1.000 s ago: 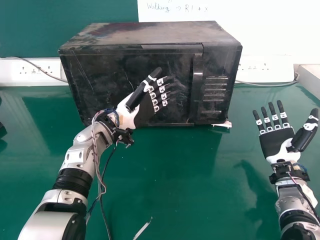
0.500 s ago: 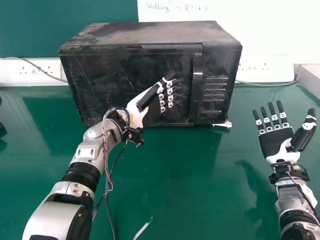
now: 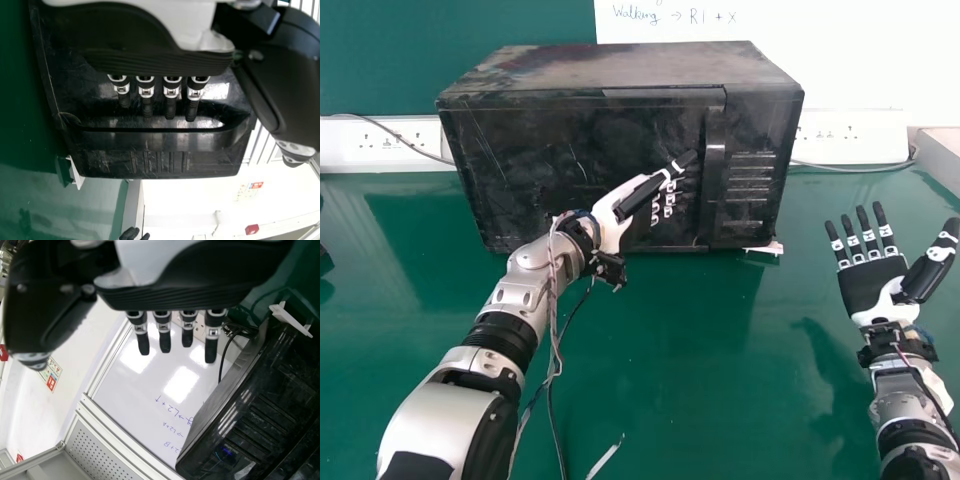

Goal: Open the door of oven

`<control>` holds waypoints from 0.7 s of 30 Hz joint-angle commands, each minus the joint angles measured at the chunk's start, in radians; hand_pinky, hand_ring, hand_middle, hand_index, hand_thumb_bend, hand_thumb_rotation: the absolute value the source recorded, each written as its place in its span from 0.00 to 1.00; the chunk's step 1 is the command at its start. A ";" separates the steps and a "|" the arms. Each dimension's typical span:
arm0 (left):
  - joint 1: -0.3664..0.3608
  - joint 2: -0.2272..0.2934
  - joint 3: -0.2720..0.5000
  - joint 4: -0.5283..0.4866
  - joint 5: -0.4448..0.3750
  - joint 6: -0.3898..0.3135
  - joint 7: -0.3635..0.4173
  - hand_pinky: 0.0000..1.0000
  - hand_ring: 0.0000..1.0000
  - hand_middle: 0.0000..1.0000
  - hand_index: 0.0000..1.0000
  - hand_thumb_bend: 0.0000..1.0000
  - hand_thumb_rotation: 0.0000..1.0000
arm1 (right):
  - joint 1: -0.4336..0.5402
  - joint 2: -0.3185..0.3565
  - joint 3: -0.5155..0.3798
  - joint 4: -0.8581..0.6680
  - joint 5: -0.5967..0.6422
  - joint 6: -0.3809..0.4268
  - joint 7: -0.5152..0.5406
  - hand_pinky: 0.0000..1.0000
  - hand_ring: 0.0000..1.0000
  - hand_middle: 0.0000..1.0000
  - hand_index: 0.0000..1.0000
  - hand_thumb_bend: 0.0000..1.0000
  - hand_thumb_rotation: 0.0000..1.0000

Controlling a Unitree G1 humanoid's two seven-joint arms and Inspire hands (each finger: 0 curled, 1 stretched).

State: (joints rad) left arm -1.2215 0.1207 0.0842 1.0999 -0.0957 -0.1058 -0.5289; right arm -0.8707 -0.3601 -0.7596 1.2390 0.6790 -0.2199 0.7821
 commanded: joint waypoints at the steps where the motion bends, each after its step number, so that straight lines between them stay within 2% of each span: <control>1: -0.035 -0.012 -0.003 0.016 0.010 -0.020 0.014 0.88 1.00 1.00 0.96 0.86 0.93 | 0.007 0.004 0.005 -0.008 -0.004 -0.016 0.004 0.76 1.00 1.00 0.98 1.00 0.83; 13: -0.061 -0.038 -0.018 0.048 0.053 -0.060 0.075 0.82 1.00 1.00 0.98 0.88 0.96 | 0.006 0.005 0.003 -0.004 0.001 -0.013 -0.002 0.75 1.00 1.00 0.96 1.00 0.82; 17: -0.065 -0.047 -0.020 0.054 0.060 -0.065 0.094 0.82 1.00 1.00 0.97 0.85 0.97 | 0.006 0.005 0.004 -0.006 0.001 -0.014 0.004 0.75 1.00 1.00 0.96 1.00 0.81; 19: -0.066 -0.051 -0.020 0.054 0.061 -0.064 0.098 0.82 1.00 1.00 0.97 0.86 0.97 | 0.006 0.008 0.006 -0.009 -0.001 -0.020 0.001 0.78 1.00 1.00 0.97 1.00 0.82; 21: -0.066 -0.054 -0.019 0.052 0.058 -0.064 0.096 0.82 1.00 1.00 0.97 0.88 0.97 | 0.007 0.005 0.005 -0.005 -0.002 -0.019 -0.001 0.76 1.00 1.00 0.97 1.00 0.82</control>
State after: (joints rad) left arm -1.2690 0.0777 0.0689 1.1455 -0.0413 -0.1606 -0.4329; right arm -0.8707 -0.3554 -0.7555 1.2375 0.6781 -0.2312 0.7820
